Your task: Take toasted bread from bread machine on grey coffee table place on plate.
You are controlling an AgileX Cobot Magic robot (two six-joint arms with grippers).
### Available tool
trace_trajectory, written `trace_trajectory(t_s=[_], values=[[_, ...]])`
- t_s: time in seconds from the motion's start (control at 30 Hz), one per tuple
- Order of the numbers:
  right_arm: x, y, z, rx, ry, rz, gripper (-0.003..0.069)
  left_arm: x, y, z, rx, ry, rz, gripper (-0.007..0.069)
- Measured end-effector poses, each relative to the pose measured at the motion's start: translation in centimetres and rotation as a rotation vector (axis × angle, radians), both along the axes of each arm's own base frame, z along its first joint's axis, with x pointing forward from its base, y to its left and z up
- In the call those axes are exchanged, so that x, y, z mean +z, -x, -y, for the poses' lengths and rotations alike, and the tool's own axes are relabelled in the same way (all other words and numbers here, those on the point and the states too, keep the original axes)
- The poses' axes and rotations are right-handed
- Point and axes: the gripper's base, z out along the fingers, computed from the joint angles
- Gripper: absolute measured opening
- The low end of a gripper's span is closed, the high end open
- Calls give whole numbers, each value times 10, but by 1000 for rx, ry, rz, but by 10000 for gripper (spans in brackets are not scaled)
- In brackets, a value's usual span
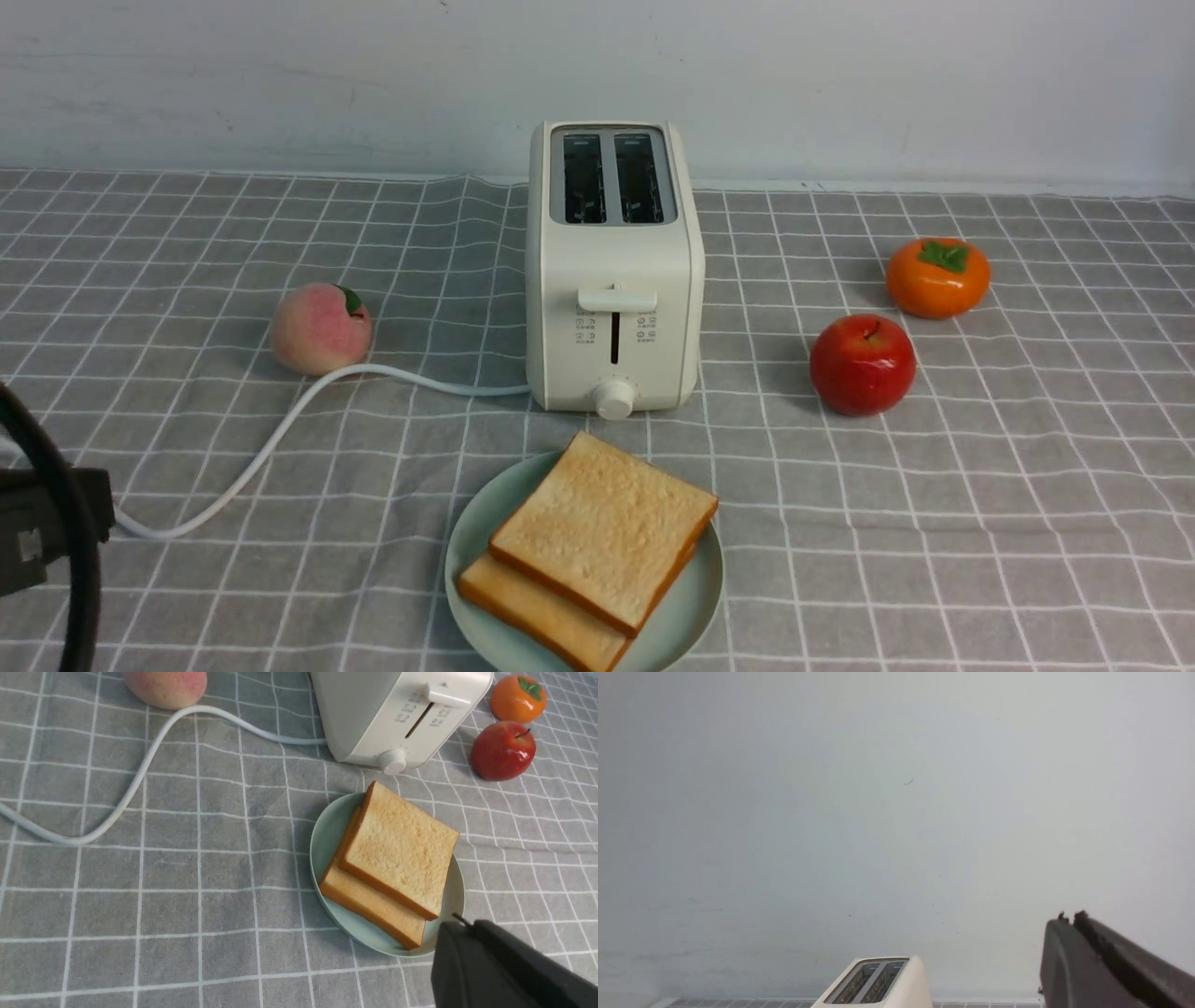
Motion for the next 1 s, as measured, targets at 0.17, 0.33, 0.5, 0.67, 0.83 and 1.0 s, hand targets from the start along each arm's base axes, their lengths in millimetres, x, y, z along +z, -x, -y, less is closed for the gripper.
trace_trajectory(t_s=[0.17,0.33,0.5,0.67,0.83,1.0], values=[[-7,1,0,4,-14,6,4,3,-2,0,4,10,40,-13],[-5,2,1,5,-22,36,14,4,-2,0,4,15,52,-13],[-5,2,1,5,-22,38,19,4,-2,0,4,15,52,-13],[-5,2,1,4,-22,38,26,4,-2,0,4,15,52,-10],[-5,2,1,4,-22,39,35,4,-2,0,4,15,52,-4],[-5,2,1,4,-22,39,43,5,-3,-1,11,-7,68,-1]])
